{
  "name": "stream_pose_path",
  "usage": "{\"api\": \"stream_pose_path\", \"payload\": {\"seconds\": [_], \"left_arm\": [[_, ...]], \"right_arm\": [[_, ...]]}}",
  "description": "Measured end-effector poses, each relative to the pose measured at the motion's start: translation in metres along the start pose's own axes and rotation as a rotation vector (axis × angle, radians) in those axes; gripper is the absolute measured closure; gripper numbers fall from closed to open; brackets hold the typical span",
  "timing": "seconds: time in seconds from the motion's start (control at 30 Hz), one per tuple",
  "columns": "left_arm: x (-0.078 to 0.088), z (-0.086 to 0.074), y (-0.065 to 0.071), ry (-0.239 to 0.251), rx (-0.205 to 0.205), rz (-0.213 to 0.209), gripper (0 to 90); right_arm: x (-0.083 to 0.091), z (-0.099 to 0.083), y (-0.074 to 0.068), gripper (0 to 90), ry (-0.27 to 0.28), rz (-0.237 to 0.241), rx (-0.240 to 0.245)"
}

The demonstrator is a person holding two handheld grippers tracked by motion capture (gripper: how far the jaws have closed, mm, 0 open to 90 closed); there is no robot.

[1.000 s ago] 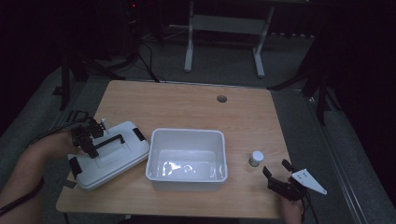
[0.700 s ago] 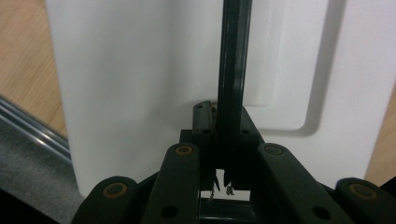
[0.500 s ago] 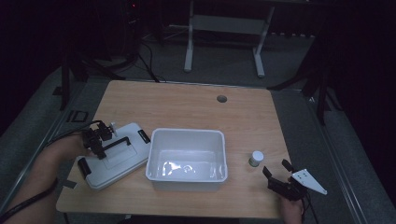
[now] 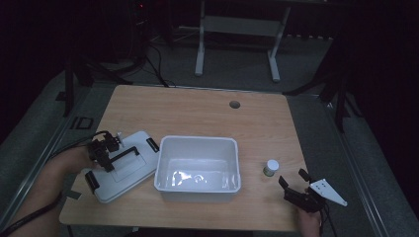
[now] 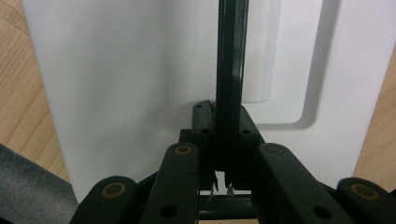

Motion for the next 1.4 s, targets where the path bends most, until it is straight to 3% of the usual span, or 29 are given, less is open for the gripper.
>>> {"api": "stream_pose_path", "payload": {"seconds": [0.1,0.2,0.27,0.3,0.5,0.8,0.83,0.87,1.03,1.07,1.1,1.17,1.4], "left_arm": [[0.001,-0.001,-0.001,0.019,-0.013,0.016,70.2],[0.000,-0.003,-0.003,0.055,-0.010,0.004,63.9],[0.000,-0.004,-0.003,0.051,0.002,0.006,61.4],[0.001,-0.005,-0.004,0.049,0.002,0.008,59.0],[0.002,-0.007,-0.007,0.048,0.021,0.009,54.2],[0.002,-0.009,-0.009,0.035,0.029,0.016,52.8],[0.002,-0.009,-0.009,0.035,0.029,0.020,52.5],[0.002,-0.008,-0.009,0.034,0.033,0.018,52.5],[0.002,-0.007,-0.004,0.029,0.018,0.015,52.5],[0.002,-0.008,-0.004,0.029,0.018,0.016,52.5],[0.003,-0.008,-0.004,0.031,0.020,0.016,52.5],[0.004,-0.008,-0.004,0.033,0.020,0.017,52.5],[0.004,-0.012,-0.005,0.026,0.025,0.021,51.8]], "right_arm": [[0.000,0.000,0.002,12.0,-0.008,0.004,-0.009],[0.000,0.000,0.003,12.1,-0.022,0.013,-0.021],[-0.001,0.001,0.004,12.1,-0.035,0.025,-0.024],[-0.001,0.001,0.005,13.2,-0.067,0.052,-0.029],[-0.004,0.000,0.008,13.1,-0.154,0.123,-0.025],[-0.008,0.005,0.010,13.3,-0.284,0.181,0.054],[-0.010,0.008,0.012,13.6,-0.327,0.210,0.071],[-0.010,0.008,0.012,13.6,-0.327,0.210,0.071],[-0.017,0.015,0.011,14.2,-0.499,0.281,0.162],[-0.017,0.015,0.011,14.2,-0.499,0.281,0.162],[-0.020,0.017,0.012,14.1,-0.563,0.312,0.191],[-0.022,0.018,0.012,14.1,-0.619,0.344,0.210],[-0.028,0.026,0.009,14.0,-0.741,0.412,0.269]]}}
Point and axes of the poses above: each handheld gripper's, and its own axes: x roughly backward along the jaws, z roughly out of its top, y roughly to its right, the point moved 1 cm from there along -x, roughly forward along the jaws, and after that the axes turned 10 degrees about x, right-handed, at the moved point
